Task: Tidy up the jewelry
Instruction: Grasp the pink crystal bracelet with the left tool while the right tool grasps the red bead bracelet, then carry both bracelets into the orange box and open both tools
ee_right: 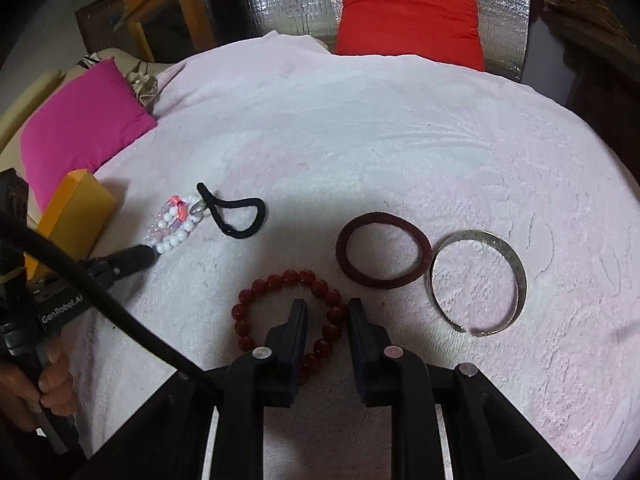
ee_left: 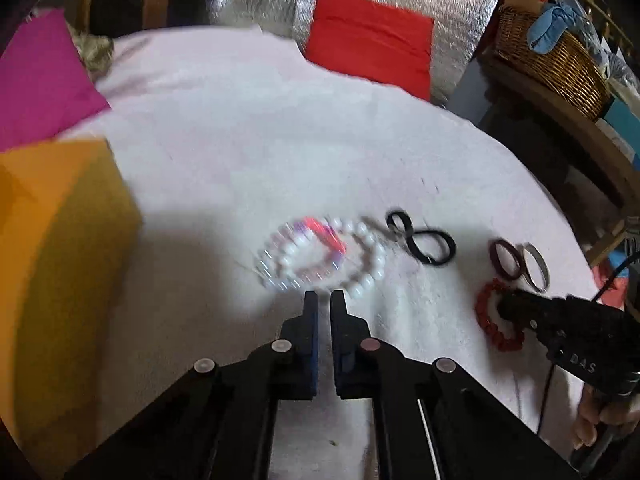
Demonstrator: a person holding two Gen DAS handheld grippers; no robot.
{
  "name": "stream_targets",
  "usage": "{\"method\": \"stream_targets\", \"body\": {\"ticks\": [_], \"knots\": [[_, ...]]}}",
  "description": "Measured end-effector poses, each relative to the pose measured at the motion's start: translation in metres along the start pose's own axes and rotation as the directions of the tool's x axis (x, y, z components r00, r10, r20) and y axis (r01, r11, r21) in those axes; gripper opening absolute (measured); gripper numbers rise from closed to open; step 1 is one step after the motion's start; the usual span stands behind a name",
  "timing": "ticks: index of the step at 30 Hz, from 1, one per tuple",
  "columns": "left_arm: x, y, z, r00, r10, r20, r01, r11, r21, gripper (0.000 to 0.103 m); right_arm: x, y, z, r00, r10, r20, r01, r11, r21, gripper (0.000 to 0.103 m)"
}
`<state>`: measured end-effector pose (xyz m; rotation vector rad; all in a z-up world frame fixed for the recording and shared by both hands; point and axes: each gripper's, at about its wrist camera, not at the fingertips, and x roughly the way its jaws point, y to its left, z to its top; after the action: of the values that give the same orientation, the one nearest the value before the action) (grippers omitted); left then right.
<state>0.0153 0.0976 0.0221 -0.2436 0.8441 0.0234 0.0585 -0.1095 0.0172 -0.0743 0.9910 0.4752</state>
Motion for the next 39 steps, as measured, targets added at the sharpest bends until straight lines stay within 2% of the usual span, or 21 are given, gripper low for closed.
{"method": "stream_targets", "body": {"ticks": [2, 3, 4, 6, 11, 13, 15, 16, 17, 19, 22, 27, 31, 39], "knots": [[-0.005, 0.003, 0.005, 1.000, -0.008, 0.024, 0.008, 1.000, -0.022, 0.006, -0.001, -0.002, -0.001, 1.000, 0.004, 0.001, -0.004, 1.000, 0.006, 0.023], [-0.005, 0.004, 0.007, 0.999, 0.020, 0.033, -0.019, 1.000, -0.023, 0.011, -0.001, -0.001, -0.001, 1.000, 0.006, 0.002, -0.006, 1.000, 0.009, 0.023], [-0.004, 0.004, 0.010, 0.998, 0.058, 0.038, -0.057, 0.998, -0.017, 0.032, -0.001, -0.002, -0.001, 1.000, 0.008, 0.002, -0.008, 1.000, 0.011, 0.023], [-0.002, 0.005, 0.011, 0.992, 0.115, 0.059, -0.114, 0.993, -0.015, 0.060, -0.001, -0.002, -0.003, 1.000, 0.012, 0.005, -0.012, 1.000, 0.016, 0.023], [0.017, 0.009, 0.018, 0.994, 0.102, 0.034, -0.102, 0.995, -0.012, 0.058, -0.002, -0.003, -0.005, 1.000, 0.016, 0.008, -0.016, 1.000, 0.018, 0.022], [0.027, 0.008, 0.019, 0.996, 0.084, 0.006, -0.084, 0.996, -0.005, 0.027, -0.002, -0.004, -0.005, 1.000, 0.015, 0.009, -0.015, 1.000, 0.017, 0.022], [0.030, 0.007, 0.018, 0.997, 0.074, 0.006, -0.074, 0.997, -0.008, 0.020, -0.002, -0.003, -0.004, 1.000, 0.013, 0.010, -0.014, 1.000, 0.012, 0.022], [0.029, 0.006, 0.019, 0.998, 0.065, 0.007, -0.065, 0.998, -0.001, 0.012, -0.003, -0.003, -0.005, 1.000, 0.014, 0.011, -0.014, 1.000, 0.010, 0.023], [0.029, 0.005, 0.019, 0.998, 0.059, 0.005, -0.059, 0.998, 0.004, 0.010, -0.002, -0.002, -0.004, 1.000, 0.015, 0.011, -0.015, 1.000, 0.009, 0.023], [0.029, 0.002, 0.019, 0.998, 0.068, -0.010, -0.068, 0.997, 0.022, 0.008, -0.002, -0.003, -0.005, 1.000, 0.020, 0.012, -0.020, 1.000, 0.007, 0.023], [0.019, 0.001, 0.019, 0.999, 0.046, -0.017, -0.045, 0.999, 0.020, 0.007, -0.003, -0.005, -0.006, 1.000, 0.028, 0.007, -0.028, 1.000, 0.010, 0.023], [-0.013, 0.010, 0.013, 1.000, -0.003, 0.021, 0.002, 1.000, 0.012, 0.007, -0.007, -0.008, -0.006, 0.999, 0.032, -0.001, -0.032, 0.999, 0.026, 0.015], [-0.039, 0.017, 0.004, 0.999, -0.010, 0.033, 0.009, 1.000, 0.010, 0.007, -0.012, -0.006, -0.007, 0.998, 0.058, -0.012, -0.058, 0.998, 0.025, 0.011], [-0.090, 0.025, -0.004, 0.992, -0.051, 0.114, 0.052, 0.999, -0.010, 0.007, -0.032, 0.001, -0.009, 0.991, 0.130, 0.016, -0.130, 0.990, 0.048, 0.010]]}}
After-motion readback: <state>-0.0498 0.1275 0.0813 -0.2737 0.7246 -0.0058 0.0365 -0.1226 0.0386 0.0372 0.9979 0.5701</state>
